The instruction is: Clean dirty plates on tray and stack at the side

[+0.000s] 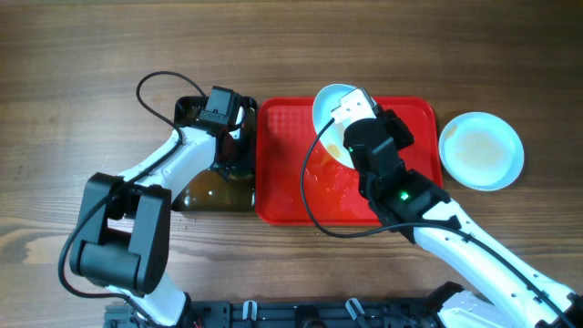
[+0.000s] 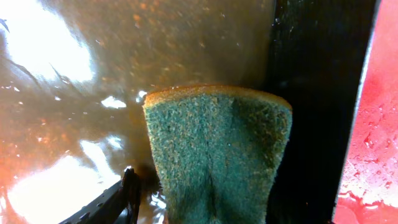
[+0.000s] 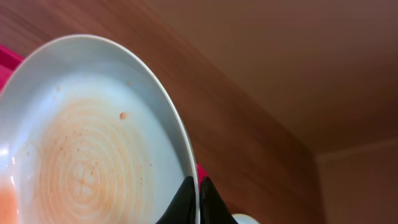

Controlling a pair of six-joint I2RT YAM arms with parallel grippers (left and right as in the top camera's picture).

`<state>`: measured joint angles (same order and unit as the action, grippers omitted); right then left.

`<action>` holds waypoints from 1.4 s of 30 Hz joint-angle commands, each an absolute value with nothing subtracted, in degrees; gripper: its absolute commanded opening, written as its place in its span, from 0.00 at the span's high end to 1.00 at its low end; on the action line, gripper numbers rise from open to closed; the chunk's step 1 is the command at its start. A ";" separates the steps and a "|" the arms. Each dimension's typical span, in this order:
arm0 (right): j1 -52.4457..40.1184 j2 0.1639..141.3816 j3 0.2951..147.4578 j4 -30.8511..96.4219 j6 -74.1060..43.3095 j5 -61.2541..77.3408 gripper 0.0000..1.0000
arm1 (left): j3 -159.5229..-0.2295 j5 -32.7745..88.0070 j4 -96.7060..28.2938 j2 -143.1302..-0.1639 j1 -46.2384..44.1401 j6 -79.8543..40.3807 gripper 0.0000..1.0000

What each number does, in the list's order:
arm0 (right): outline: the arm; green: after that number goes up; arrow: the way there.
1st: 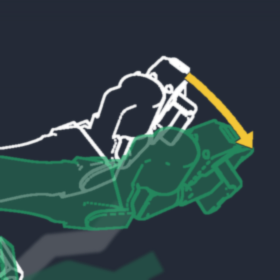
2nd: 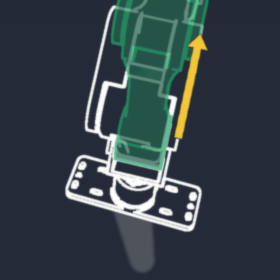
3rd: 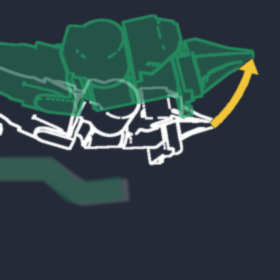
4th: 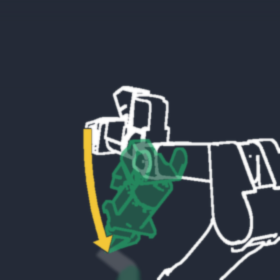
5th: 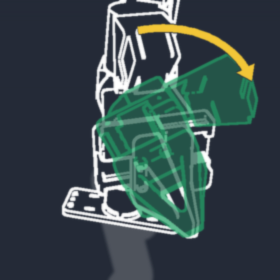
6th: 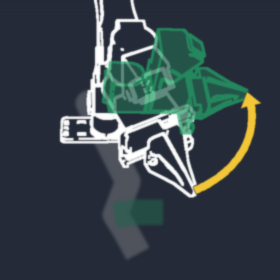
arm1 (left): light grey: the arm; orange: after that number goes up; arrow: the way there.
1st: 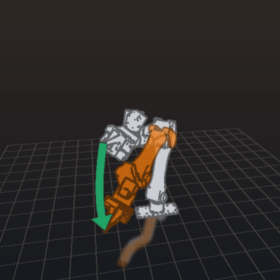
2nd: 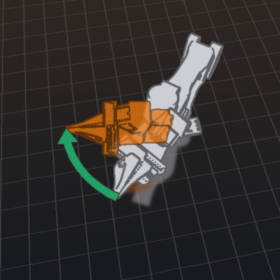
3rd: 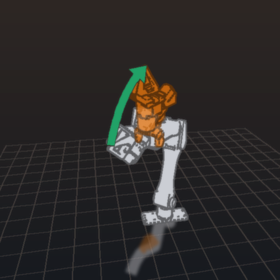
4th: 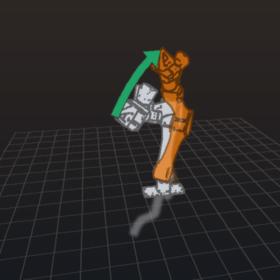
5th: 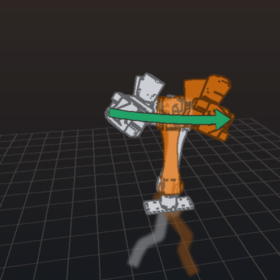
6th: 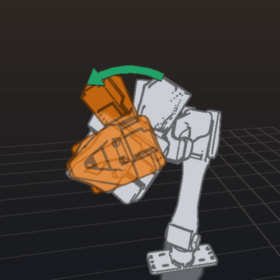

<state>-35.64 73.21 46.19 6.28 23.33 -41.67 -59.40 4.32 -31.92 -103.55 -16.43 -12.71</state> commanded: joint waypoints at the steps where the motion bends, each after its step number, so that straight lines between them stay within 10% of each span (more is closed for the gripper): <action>1: -35.77 72.20 46.65 4.64 25.50 -49.08 0.96 | -59.13 6.59 -31.86 -104.40 -16.86 -12.38 0.40; 9: -35.18 72.20 46.63 3.64 20.67 -52.64 0.96 | -59.13 6.59 -31.92 -104.40 -16.86 -12.38 0.37; 17: -17.08 72.20 46.63 20.64 -18.70 -36.29 0.96 | -59.13 -1.74 -34.22 -104.40 -16.86 -12.40 0.96; 35: 26.20 76.09 46.57 24.67 -27.16 -4.78 0.95 | -59.16 3.22 -32.71 -100.05 -14.68 -15.86 0.42; 38: 26.55 76.16 46.57 23.97 -27.11 -3.55 0.64 | -59.16 3.25 -33.21 -96.84 -13.47 -15.88 0.41; 42: 26.52 76.16 46.57 23.16 -26.96 5.23 0.56 | -59.16 3.42 -34.85 -91.26 -11.44 -15.90 0.41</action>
<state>26.46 75.55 46.30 23.94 -26.87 -2.63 -59.35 2.50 -34.04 -95.29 -12.71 -15.35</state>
